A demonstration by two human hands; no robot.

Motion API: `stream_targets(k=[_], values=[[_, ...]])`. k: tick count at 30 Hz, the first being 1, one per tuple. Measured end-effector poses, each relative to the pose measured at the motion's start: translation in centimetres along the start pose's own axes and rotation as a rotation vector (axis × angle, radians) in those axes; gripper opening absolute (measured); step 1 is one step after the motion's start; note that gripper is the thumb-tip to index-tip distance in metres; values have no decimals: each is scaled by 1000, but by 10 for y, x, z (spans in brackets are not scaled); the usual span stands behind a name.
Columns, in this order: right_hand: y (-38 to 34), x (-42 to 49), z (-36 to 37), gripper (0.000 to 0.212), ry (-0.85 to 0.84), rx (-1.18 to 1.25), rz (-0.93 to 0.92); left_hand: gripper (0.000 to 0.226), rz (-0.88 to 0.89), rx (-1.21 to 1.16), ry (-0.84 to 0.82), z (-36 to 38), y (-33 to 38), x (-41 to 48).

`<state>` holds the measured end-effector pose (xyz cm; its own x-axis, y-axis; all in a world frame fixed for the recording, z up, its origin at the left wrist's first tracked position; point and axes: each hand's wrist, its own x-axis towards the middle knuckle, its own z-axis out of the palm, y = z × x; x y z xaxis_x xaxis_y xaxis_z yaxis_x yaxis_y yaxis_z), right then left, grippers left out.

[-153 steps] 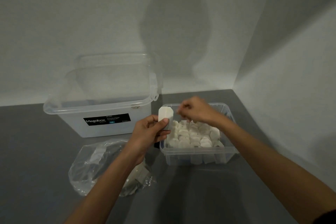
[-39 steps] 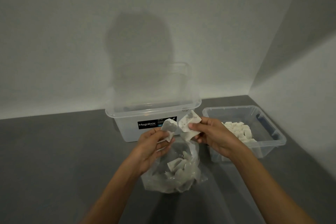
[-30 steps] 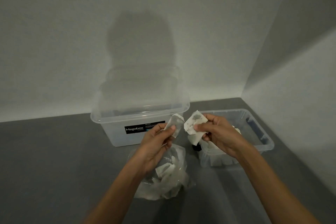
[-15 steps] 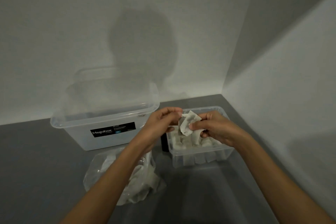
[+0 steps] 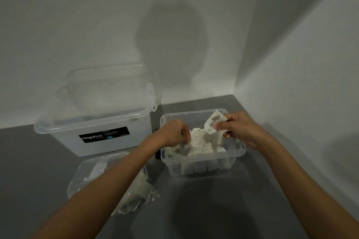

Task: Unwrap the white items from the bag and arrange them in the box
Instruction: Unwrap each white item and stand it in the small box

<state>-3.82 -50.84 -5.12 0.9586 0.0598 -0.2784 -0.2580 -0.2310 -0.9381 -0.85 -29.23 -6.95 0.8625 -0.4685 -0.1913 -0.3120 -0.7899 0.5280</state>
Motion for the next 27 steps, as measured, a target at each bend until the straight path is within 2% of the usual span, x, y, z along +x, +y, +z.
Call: stream_targets(k=[5,9,12,15,21,24,27], values=[[2,4,-4,6,-8,-10,5,19,-101,330,-192,25,-6,20],[2,7,-3,7,-27,-17,-3,33,-175,451,-297,28,-6,25],[2,9,-1,8,-39,-36,-2,33,-173,549,-354,32,-3,28],[3,12,2,8,-53,-46,-4,30,-169,618,-340,39,-2,27],[2,14,6,9,-76,-58,-6,32,-81,715,-178,45,0,23],[2,15,5,13,-89,16,-2,20,-77,532,-69,30,-1,23],[3,16,5,15,-99,143,11,15,-53,5,209,3,6,12]])
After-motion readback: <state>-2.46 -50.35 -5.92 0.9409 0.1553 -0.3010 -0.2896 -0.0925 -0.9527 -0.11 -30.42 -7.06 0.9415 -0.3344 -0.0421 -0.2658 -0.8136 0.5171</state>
